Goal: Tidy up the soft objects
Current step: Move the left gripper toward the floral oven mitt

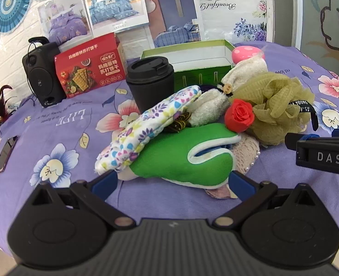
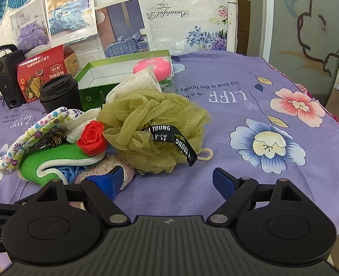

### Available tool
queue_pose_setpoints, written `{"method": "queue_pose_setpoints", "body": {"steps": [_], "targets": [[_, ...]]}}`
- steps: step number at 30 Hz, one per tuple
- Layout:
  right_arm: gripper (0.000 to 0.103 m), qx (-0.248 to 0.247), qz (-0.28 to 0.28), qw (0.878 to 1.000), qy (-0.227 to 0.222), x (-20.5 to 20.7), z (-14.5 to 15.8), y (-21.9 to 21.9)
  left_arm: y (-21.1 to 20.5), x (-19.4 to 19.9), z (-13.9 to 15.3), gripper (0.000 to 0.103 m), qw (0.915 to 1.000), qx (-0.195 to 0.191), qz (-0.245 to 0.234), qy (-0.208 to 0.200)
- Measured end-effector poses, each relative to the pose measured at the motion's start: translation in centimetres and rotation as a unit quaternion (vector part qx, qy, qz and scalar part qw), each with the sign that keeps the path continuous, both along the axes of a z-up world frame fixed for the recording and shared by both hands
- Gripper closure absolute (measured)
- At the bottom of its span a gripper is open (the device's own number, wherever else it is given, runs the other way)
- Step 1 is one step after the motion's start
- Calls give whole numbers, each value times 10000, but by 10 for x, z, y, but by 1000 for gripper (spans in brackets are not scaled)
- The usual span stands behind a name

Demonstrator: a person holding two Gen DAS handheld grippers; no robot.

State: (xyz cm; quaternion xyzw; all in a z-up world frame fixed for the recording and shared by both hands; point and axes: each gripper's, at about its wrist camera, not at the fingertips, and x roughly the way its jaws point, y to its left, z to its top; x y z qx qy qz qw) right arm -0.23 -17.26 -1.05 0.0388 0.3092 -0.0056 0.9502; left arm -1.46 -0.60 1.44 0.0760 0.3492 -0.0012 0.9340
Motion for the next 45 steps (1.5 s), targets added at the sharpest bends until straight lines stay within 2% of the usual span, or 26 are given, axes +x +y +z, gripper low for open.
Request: {"method": "queue_pose_setpoints", "body": {"steps": [5, 12, 21, 25, 26, 30, 34, 37, 41, 45], "targets": [[32, 0, 4, 10000, 30, -4, 1, -1, 7, 4, -2, 1, 9999, -93, 4, 84], [32, 111, -29, 9998, 142, 4, -3, -3, 42, 10, -5, 1, 9996, -164, 194, 148], [32, 315, 323, 9988, -179, -12, 7, -15, 75, 14, 9, 1, 9983, -588, 34, 49], [32, 428, 670, 9968, -102, 0, 11, -1, 65, 29, 15, 1, 9987, -506, -83, -27], [32, 512, 743, 9959, 63, 4, 11, 3, 63, 33, 15, 1, 9989, -453, -79, -5], [32, 546, 826, 9948, 229, 8, 15, 8, 59, 46, 13, 1, 9993, -321, -150, 71], [32, 701, 1459, 9867, -140, -4, 34, 24, 74, 44, 11, 1, 9992, -345, -131, 136], [32, 392, 2022, 9774, -474, -6, 41, 48, 92, 37, 4, 1, 9992, -263, -84, 278], [32, -185, 2723, 9607, -502, 8, 41, 69, 115, 30, -4, 1, 9988, -180, -141, 443], [32, -531, 3194, 9460, -132, 27, 38, 75, 129, 34, -8, 1, 9980, -236, -160, 563]]}}
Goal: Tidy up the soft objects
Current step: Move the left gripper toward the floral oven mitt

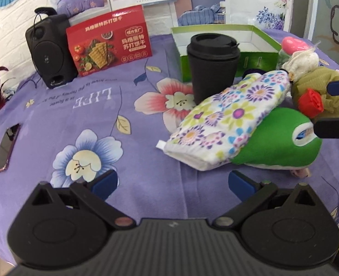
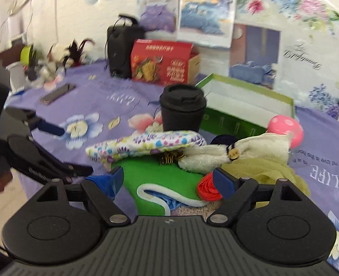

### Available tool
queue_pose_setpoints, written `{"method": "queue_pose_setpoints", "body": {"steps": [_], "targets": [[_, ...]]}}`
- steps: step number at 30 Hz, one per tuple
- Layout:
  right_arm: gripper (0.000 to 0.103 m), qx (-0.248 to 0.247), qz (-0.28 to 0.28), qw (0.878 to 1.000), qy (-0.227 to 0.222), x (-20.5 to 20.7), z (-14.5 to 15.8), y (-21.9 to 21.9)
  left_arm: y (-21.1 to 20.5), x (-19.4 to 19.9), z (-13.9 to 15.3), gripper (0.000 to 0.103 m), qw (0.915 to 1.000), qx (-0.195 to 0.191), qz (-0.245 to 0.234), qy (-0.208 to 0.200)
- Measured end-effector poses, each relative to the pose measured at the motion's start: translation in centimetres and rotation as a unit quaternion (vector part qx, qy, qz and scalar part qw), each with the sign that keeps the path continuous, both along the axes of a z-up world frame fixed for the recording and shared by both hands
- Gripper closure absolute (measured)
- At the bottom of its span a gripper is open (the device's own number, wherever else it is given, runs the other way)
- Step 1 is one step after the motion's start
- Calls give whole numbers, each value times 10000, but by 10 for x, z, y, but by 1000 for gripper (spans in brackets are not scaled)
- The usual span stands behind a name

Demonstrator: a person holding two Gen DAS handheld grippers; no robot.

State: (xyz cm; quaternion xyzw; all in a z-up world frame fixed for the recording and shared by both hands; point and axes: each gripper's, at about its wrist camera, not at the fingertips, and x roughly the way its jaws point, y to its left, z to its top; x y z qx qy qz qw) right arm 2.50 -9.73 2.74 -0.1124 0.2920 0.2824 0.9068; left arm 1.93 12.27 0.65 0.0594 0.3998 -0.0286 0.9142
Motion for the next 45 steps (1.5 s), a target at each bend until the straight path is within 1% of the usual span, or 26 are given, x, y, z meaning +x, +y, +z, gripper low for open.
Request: {"method": "queue_pose_setpoints", "body": {"steps": [3, 5, 7, 9, 11, 14, 15, 17, 19, 23, 26, 28, 30, 31, 33, 34, 36, 38, 40, 42, 45], "targets": [[32, 16, 0, 10000, -19, 2, -2, 5, 7, 5, 2, 1, 9997, -119, 191, -80], [32, -32, -178, 9996, -229, 0, -4, 10, 13, 5, 6, 1, 9993, -52, 351, -145], [32, -121, -564, 9965, -607, 1, -1, 10, 22, 2, 9, 1, 9988, -45, 456, -186], [32, -174, -897, 9908, -1002, 5, 5, 8, 31, -3, 11, 1, 9984, -21, 539, -167], [32, -352, -1124, 9844, -1311, 12, 9, 8, 42, -7, 10, 1, 9973, 61, 717, -169], [32, -916, -1371, 9724, -1652, 34, 3, 12, 57, -11, 9, 1, 9951, 2, 983, -126], [32, -1059, -1399, 9710, -1625, 43, -2, 14, 61, -12, 9, 1, 9945, -51, 1039, -119], [32, -1156, -1359, 9754, -1291, 56, -11, 19, 66, -15, 9, 1, 9937, -121, 1107, -119], [32, -1040, -1166, 9824, -1019, 58, -18, 27, 69, -18, 11, 1, 9931, -110, 1158, -158], [32, -652, -666, 9929, -733, 41, -24, 59, 73, -19, 14, 1, 9918, -50, 1254, -228], [32, -451, -254, 9970, -579, 31, -30, 89, 78, -20, 19, 1, 9903, -107, 1356, -280], [30, -461, -79, 9977, -488, 28, -37, 108, 81, -24, 24, 1, 9893, -151, 1407, -346], [30, -509, -96, 9976, -456, 27, -42, 122, 83, -28, 28, 1, 9883, -136, 1463, -414], [30, -399, -77, 9984, -403, 26, -41, 123, 84, -31, 29, 1, 9877, -109, 1494, -439], [32, 28, 60, 9999, -158, 23, -35, 117, 87, -34, 30, 1, 9868, -67, 1548, -462], [32, 221, 59, 9997, -107, 18, -31, 111, 89, -35, 29, 1, 9863, -60, 1582, -459], [32, 465, -88, 9987, -166, 9, -22, 98, 93, -36, 27, 1, 9857, -103, 1621, -451], [32, 575, -176, 9982, 72, 6, -21, 89, 96, -34, 25, 1, 9855, -202, 1639, -395], [32, 653, -75, 9973, 337, 5, -26, 90, 99, -32, 22, 1, 9851, -265, 1667, -336], [32, 716, -47, 9963, 463, 5, -32, 97, 100, -32, 22, 1, 9841, -266, 1727, -317], [30, 807, 239, 9942, 674, 4, -39, 117, 106, -38, 26, 1, 9821, -253, 1825, -395]]}}
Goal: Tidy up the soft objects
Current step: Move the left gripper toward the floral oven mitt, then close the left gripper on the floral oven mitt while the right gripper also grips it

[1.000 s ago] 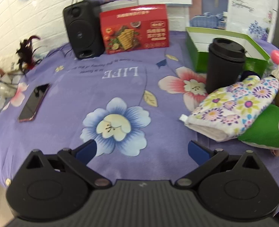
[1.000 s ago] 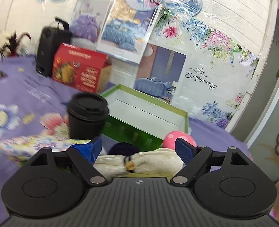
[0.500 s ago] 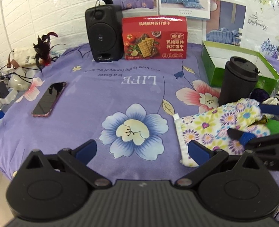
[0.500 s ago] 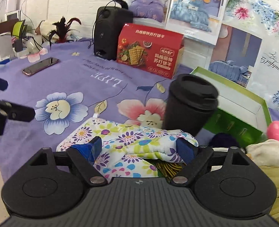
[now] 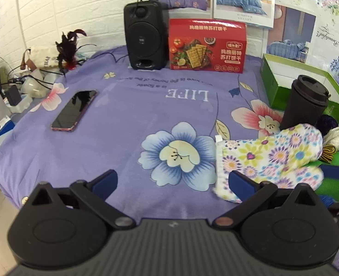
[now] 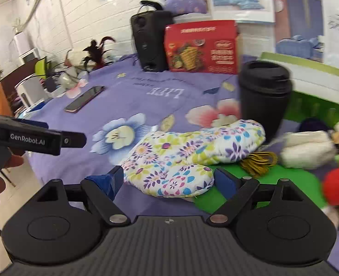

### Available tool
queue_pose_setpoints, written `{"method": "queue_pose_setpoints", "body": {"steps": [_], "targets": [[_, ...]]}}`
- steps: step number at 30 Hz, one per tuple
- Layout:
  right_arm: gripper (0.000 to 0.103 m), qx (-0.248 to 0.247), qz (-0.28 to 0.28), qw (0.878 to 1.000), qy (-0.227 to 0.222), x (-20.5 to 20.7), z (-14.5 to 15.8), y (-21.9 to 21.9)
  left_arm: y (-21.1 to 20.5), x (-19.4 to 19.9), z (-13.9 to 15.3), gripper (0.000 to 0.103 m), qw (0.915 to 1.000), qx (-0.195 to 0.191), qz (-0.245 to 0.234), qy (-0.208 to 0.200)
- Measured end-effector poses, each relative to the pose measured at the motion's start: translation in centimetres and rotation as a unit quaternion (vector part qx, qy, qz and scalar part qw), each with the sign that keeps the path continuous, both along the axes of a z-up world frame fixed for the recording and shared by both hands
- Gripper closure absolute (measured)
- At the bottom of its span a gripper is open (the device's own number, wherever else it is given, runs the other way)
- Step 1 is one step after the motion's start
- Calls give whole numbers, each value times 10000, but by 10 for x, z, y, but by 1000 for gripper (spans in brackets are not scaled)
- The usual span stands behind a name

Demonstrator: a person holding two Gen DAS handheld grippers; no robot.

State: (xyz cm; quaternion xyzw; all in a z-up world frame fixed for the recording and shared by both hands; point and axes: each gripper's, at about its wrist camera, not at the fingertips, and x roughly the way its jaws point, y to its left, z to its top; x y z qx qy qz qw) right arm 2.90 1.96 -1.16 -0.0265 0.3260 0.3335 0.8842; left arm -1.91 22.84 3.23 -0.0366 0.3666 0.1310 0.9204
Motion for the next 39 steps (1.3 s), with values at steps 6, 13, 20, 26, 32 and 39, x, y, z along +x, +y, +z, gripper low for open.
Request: {"method": "queue_pose_setpoints", "body": {"steps": [6, 13, 20, 26, 32, 39], "targets": [[32, 356, 1258, 9888, 714, -13, -14, 50, 21, -13, 12, 1, 9991, 108, 387, -117], [32, 320, 681, 9966, 331, -37, 1, -9, -12, -3, -8, 1, 9989, 32, -448, 151], [32, 601, -1137, 9911, 342, -36, -1, -132, -56, 30, -22, 1, 9947, -185, -931, 403], [32, 523, -1966, 9783, 383, -43, -3, -193, -95, 32, -34, 1, 9659, 1548, -2025, 466], [32, 512, -2362, 9690, 506, -37, -12, -219, -102, 66, -65, 1, 9485, 1842, -2460, 767], [32, 835, -1560, 9827, 543, -34, -3, -190, -87, 78, -62, 1, 9610, 1467, -2214, 767]]}}
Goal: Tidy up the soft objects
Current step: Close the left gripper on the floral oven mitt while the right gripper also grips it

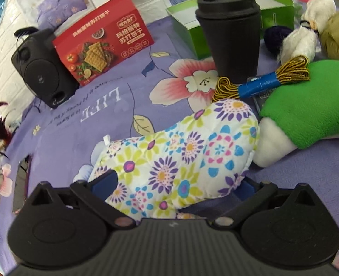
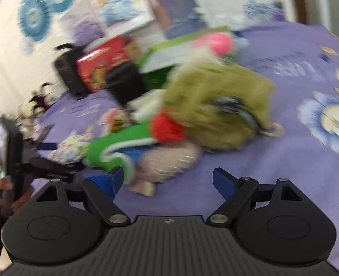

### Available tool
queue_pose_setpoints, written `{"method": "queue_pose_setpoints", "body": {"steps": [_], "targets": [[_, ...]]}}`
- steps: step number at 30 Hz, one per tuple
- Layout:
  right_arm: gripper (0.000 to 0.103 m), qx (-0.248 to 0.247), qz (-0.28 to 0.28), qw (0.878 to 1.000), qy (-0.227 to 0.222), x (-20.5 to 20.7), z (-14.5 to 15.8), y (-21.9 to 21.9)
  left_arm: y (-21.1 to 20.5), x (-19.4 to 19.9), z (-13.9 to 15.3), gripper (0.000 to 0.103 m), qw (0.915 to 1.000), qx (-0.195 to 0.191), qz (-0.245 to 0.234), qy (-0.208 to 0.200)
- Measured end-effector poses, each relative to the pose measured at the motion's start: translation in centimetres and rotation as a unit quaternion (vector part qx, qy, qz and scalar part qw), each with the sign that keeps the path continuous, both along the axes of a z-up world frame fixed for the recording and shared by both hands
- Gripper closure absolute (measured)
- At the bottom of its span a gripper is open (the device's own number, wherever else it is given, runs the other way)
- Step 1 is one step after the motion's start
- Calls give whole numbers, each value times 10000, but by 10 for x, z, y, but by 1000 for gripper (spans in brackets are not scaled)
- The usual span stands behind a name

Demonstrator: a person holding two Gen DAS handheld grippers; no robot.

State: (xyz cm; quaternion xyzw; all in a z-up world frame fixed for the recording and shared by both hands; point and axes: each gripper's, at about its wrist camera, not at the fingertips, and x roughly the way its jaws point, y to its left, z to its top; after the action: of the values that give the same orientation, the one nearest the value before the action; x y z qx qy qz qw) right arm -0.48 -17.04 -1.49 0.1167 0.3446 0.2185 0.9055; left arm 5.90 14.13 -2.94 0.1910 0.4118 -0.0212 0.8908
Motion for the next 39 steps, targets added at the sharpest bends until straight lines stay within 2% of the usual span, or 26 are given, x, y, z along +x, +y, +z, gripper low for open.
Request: {"method": "queue_pose_setpoints", "body": {"steps": [4, 8, 11, 13, 15, 18, 22, 24, 26, 29, 33, 35, 39], "targets": [[32, -86, 1106, 9927, -466, 17, 26, 55, 19, -23, 7, 1, 9984, -512, 169, 193], [32, -403, 2323, 9704, -519, 52, 36, 123, 47, -51, 20, 1, 9922, -1122, 397, 361], [32, -905, 2947, 9504, -422, 84, 31, 172, 75, -54, 29, 1, 9853, -1394, 903, 400], [32, -1117, 3245, 9388, -303, 104, 23, 197, 98, -48, 32, 1, 9758, -1709, 1295, 430], [32, -1110, 3481, 9308, -78, 122, 10, 213, 119, -40, 30, 1, 9618, -2173, 1579, 524], [32, -924, 3510, 9310, 389, 147, -9, 225, 142, -24, 16, 1, 9351, -2862, 1947, 759], [32, -689, 3656, 9252, 742, 151, -22, 233, 157, -4, 0, 1, 9104, -3257, 2380, 917], [30, -774, 3792, 9190, 748, 143, -26, 239, 158, 7, -3, 1, 9043, -3386, 2436, 907], [30, -1043, 3897, 9129, 621, 133, -27, 247, 155, 20, -4, 1, 9018, -3423, 2489, 881], [30, -1289, 3979, 9073, 438, 121, -30, 259, 144, 37, -4, 1, 9032, -3371, 2511, 869], [28, -1791, 3933, 9017, 147, 112, -40, 275, 130, 49, -7, 1, 9183, -2941, 2514, 839], [28, -2029, 3996, 8939, -53, 106, -43, 279, 128, 49, -8, 1, 9221, -2842, 2491, 834], [26, -2008, 4010, 8933, -285, 104, -49, 273, 124, 48, -10, 1, 9270, -2666, 2506, 822]]}}
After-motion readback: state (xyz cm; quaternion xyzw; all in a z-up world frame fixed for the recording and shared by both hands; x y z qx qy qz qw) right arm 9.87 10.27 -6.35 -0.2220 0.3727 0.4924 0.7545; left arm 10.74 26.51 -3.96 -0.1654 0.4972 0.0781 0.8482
